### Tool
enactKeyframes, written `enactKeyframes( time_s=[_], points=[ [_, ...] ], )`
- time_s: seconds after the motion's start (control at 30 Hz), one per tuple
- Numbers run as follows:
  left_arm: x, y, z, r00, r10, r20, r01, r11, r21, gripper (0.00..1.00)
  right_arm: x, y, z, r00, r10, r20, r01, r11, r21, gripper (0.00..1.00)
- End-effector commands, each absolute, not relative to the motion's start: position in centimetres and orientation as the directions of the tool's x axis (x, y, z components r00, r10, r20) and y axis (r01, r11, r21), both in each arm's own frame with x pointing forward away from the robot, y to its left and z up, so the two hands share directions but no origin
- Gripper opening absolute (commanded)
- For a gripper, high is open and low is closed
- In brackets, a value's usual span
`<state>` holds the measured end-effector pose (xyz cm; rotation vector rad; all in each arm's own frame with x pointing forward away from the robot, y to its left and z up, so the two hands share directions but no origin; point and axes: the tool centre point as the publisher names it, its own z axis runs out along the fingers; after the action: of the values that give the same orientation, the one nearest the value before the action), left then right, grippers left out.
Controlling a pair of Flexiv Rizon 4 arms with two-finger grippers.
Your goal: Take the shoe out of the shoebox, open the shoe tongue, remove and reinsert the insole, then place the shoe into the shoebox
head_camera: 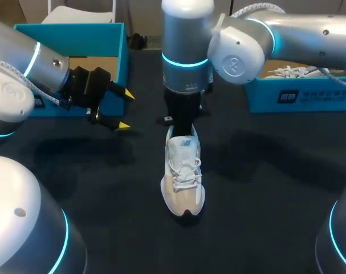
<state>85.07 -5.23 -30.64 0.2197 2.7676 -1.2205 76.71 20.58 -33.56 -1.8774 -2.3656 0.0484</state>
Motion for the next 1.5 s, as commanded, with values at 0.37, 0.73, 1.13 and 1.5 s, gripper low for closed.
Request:
enactKeyframes(
  time_s=[0.37, 0.73, 1.13, 1.5],
  points=[
    [85.0, -5.2, -30.6, -0.983, 0.089, -0.158, 0.177, 0.667, -0.724, 1.00, 75.4, 20.9, -34.8, -0.214, 0.970, 0.120, 0.968, 0.227, -0.111, 1.00],
    [85.0, -5.2, -30.6, -0.983, 0.089, -0.158, 0.177, 0.667, -0.724, 1.00, 75.2, 21.2, -35.2, -0.237, 0.958, 0.163, 0.958, 0.259, -0.125, 1.00],
    [85.0, -5.2, -30.6, -0.983, 0.089, -0.158, 0.177, 0.667, -0.724, 1.00, 74.7, 21.1, -33.3, -0.238, 0.957, 0.164, 0.961, 0.257, -0.105, 1.00],
    [85.0, -5.2, -30.6, -0.983, 0.089, -0.158, 0.177, 0.667, -0.724, 1.00, 74.2, 21.0, -31.4, -0.232, 0.963, 0.140, 0.967, 0.244, -0.075, 1.00]
  ],
)
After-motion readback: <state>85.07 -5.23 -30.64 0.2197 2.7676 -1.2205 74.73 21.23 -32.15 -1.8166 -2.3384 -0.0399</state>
